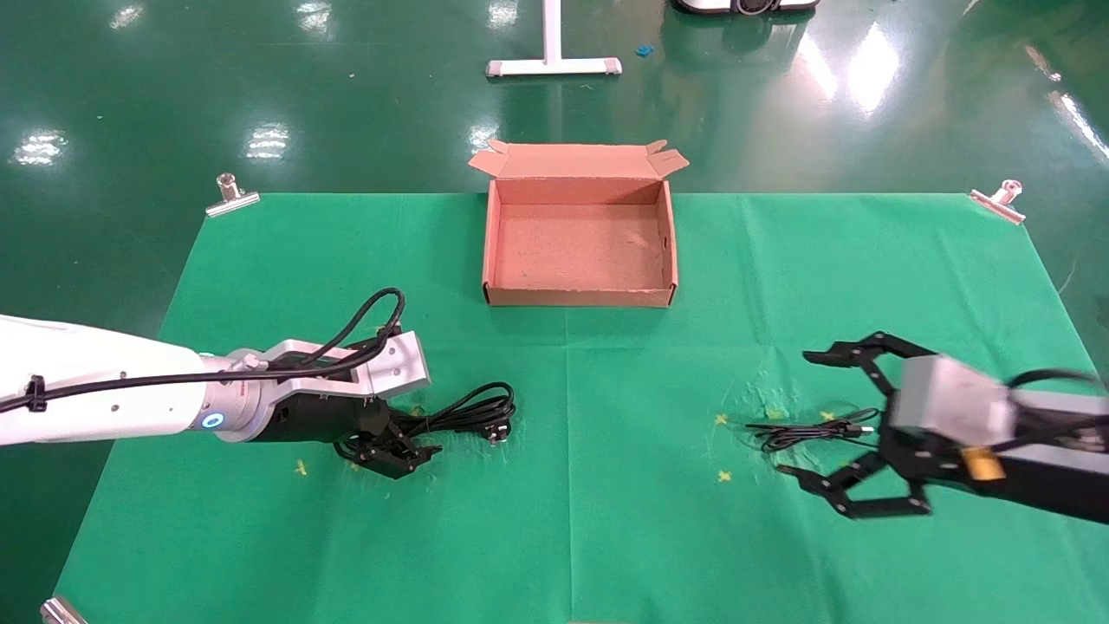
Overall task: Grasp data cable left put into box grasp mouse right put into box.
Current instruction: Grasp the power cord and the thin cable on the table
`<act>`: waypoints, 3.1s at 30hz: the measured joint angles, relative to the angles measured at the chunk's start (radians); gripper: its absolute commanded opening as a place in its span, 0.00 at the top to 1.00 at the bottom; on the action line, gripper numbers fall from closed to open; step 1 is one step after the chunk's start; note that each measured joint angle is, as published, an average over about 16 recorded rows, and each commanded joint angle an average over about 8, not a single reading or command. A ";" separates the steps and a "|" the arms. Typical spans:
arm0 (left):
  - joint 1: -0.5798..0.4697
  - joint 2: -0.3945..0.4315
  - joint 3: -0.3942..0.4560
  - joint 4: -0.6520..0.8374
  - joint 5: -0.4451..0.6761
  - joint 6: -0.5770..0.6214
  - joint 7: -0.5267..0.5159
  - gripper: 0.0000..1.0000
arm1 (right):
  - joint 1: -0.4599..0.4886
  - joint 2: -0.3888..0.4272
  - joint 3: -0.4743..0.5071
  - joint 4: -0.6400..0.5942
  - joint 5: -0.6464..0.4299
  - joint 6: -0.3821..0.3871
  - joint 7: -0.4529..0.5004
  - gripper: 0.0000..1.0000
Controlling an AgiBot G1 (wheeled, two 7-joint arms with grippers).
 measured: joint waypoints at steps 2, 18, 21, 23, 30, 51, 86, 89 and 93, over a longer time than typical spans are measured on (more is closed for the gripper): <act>0.003 -0.002 -0.002 -0.005 -0.002 -0.001 -0.002 0.00 | 0.007 -0.026 -0.020 -0.003 -0.074 0.042 0.002 0.00; 0.006 -0.005 -0.002 -0.013 -0.001 -0.002 -0.008 0.00 | 0.070 -0.186 -0.158 -0.029 -0.525 0.182 0.305 0.00; 0.006 -0.005 -0.002 -0.013 -0.001 -0.002 -0.008 0.00 | 0.076 -0.192 -0.163 -0.028 -0.541 0.173 0.344 0.00; 0.006 -0.005 -0.002 -0.013 -0.001 -0.002 -0.008 0.00 | 0.079 -0.191 -0.162 -0.026 -0.541 0.167 0.360 0.00; 0.006 -0.005 -0.002 -0.013 -0.001 -0.002 -0.008 0.00 | 0.080 -0.171 -0.150 -0.017 -0.515 0.152 0.377 0.00; 0.006 -0.005 -0.002 -0.013 -0.001 -0.002 -0.008 0.69 | 0.031 -0.137 -0.128 -0.035 -0.490 0.186 0.385 0.47; 0.006 -0.005 -0.002 -0.013 -0.001 -0.002 -0.008 1.00 | 0.029 -0.140 -0.125 -0.037 -0.490 0.195 0.387 1.00; 0.006 -0.005 -0.002 -0.013 -0.001 -0.002 -0.008 1.00 | 0.029 -0.140 -0.126 -0.037 -0.491 0.195 0.387 1.00; 0.006 -0.005 -0.002 -0.013 -0.001 -0.002 -0.008 1.00 | 0.029 -0.139 -0.126 -0.037 -0.491 0.195 0.387 1.00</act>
